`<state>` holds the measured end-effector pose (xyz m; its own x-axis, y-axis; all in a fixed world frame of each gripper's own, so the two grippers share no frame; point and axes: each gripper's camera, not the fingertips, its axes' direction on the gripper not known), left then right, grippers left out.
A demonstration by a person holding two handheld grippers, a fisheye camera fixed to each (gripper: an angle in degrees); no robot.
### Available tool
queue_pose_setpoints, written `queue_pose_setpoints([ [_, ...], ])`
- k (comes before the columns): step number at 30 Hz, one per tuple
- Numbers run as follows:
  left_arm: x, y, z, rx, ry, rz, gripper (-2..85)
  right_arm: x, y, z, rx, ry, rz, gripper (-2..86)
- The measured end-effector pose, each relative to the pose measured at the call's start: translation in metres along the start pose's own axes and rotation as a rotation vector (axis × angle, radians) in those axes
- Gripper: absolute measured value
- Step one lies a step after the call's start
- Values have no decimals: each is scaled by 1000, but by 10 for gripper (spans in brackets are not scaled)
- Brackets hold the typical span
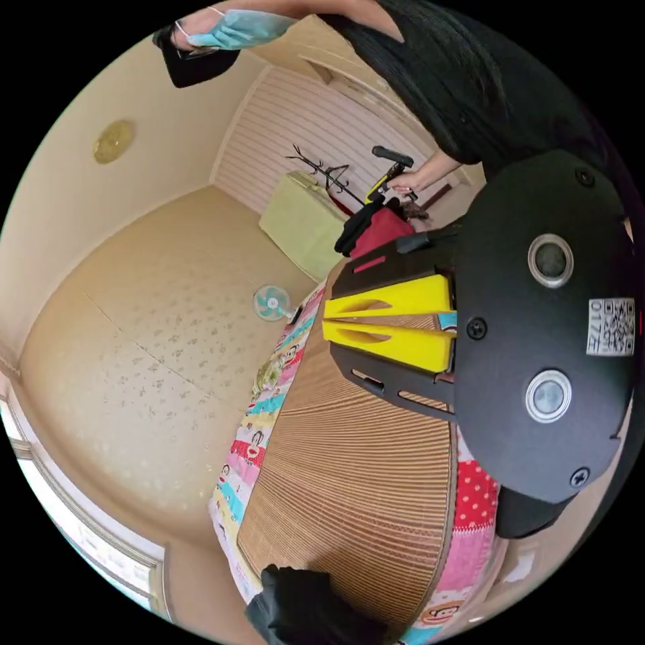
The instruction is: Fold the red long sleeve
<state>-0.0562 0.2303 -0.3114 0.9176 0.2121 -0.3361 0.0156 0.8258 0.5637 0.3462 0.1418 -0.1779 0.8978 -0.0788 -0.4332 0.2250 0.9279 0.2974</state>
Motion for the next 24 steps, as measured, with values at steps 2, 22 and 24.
queue_pose_setpoints([
  [2, 5, 1, 18, -33, 62, -27, 27, 5, 3, 41, -170, 23, 9, 77],
  [22, 16, 30, 93, -234, -16, -207, 6, -342, 92, -102, -180, -1274, -411, 17],
  [24, 9, 33, 95, -245, -25, -233, 20, -331, 87, -102, -108, -1122, -362, 27],
])
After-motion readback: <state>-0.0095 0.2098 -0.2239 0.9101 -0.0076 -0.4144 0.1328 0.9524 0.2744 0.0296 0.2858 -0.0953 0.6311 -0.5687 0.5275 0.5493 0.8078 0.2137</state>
